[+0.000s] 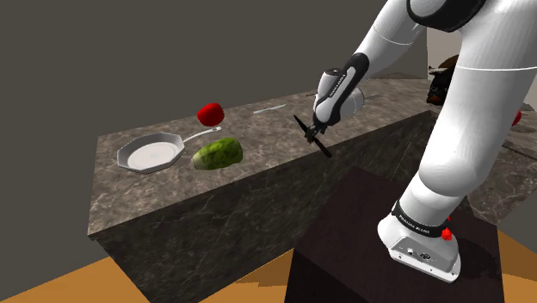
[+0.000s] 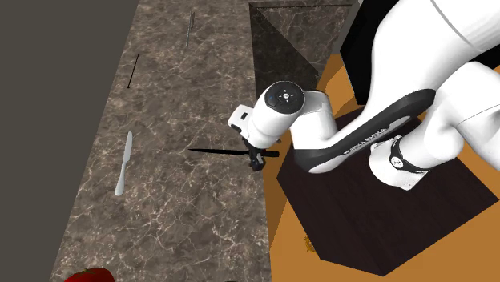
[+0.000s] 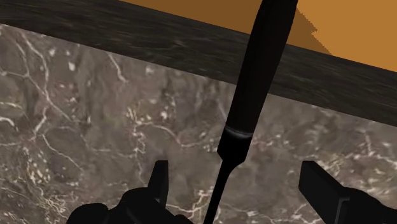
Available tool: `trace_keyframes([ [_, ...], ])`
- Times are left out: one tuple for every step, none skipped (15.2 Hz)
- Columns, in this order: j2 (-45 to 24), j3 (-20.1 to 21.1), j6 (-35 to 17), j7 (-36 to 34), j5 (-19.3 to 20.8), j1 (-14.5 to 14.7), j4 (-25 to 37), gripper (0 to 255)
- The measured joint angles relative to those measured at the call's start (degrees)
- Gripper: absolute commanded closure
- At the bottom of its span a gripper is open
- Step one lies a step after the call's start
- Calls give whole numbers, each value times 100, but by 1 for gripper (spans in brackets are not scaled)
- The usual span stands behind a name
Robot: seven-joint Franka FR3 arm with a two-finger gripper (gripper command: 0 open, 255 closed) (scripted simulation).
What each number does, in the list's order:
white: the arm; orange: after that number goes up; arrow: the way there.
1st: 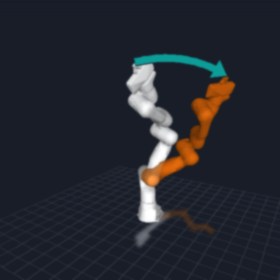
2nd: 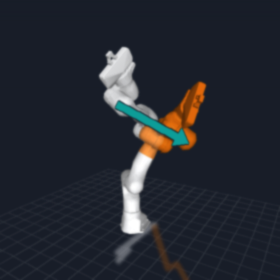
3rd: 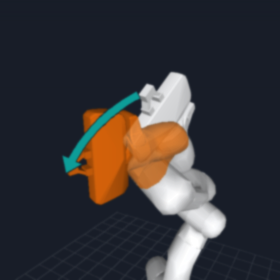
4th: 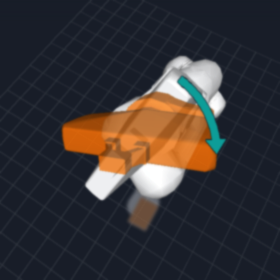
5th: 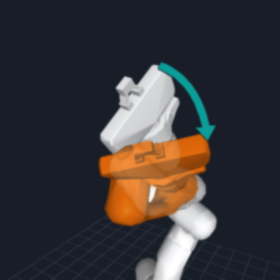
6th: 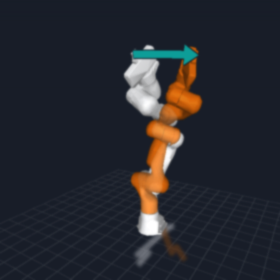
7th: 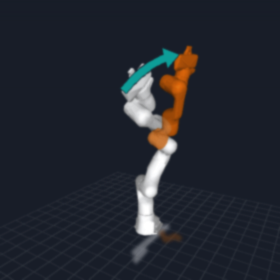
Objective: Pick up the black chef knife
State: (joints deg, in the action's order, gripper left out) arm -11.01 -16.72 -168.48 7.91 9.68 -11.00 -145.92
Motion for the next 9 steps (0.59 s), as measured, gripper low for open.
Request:
trace_keyframes([
  [-60, 17, -44, 12, -23, -12, 15, 0],
  [-108, 32, -85, 35, -46, -33, 24, 255],
  [-136, 42, -109, 53, -62, -49, 29, 255],
  [-151, 46, -122, 61, -70, -57, 31, 255],
  [-156, 49, -129, 66, -73, -61, 32, 255],
  [-158, 52, -133, 69, -76, -62, 35, 255],
  [-160, 54, -136, 71, -77, -63, 37, 255],
  [-162, 56, -137, 72, -79, -63, 40, 255],
  [-162, 57, -138, 72, -80, -64, 42, 255],
])
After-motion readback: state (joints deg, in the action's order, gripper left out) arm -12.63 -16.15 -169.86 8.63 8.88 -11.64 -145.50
